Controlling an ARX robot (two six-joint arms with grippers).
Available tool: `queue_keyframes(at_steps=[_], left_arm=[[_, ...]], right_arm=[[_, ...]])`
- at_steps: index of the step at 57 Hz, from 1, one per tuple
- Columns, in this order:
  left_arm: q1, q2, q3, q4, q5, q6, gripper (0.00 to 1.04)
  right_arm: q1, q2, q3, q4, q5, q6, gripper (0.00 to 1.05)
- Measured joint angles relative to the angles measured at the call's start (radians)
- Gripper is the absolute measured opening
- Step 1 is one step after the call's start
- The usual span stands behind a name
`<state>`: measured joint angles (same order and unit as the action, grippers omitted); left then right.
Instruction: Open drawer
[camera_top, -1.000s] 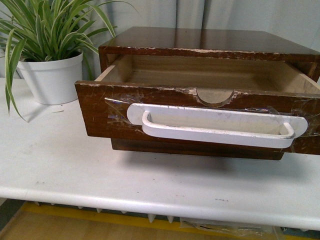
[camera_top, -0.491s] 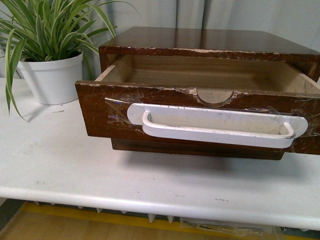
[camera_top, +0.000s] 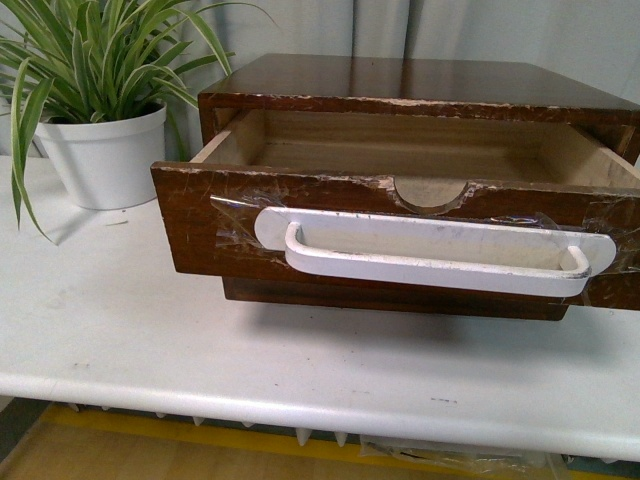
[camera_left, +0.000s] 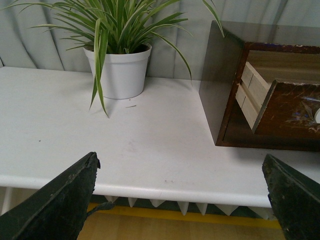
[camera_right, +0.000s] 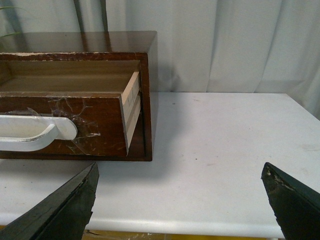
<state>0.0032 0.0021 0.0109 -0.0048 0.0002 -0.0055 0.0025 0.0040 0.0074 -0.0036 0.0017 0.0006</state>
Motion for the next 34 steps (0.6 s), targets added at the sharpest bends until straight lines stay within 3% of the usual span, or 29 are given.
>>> queue_keyframes(at_steps=[34], left_arm=[[0.0, 0.0, 0.0, 0.0, 0.0, 0.0, 0.99]], right_arm=[[0.0, 0.0, 0.0, 0.0, 0.0, 0.0, 0.96]])
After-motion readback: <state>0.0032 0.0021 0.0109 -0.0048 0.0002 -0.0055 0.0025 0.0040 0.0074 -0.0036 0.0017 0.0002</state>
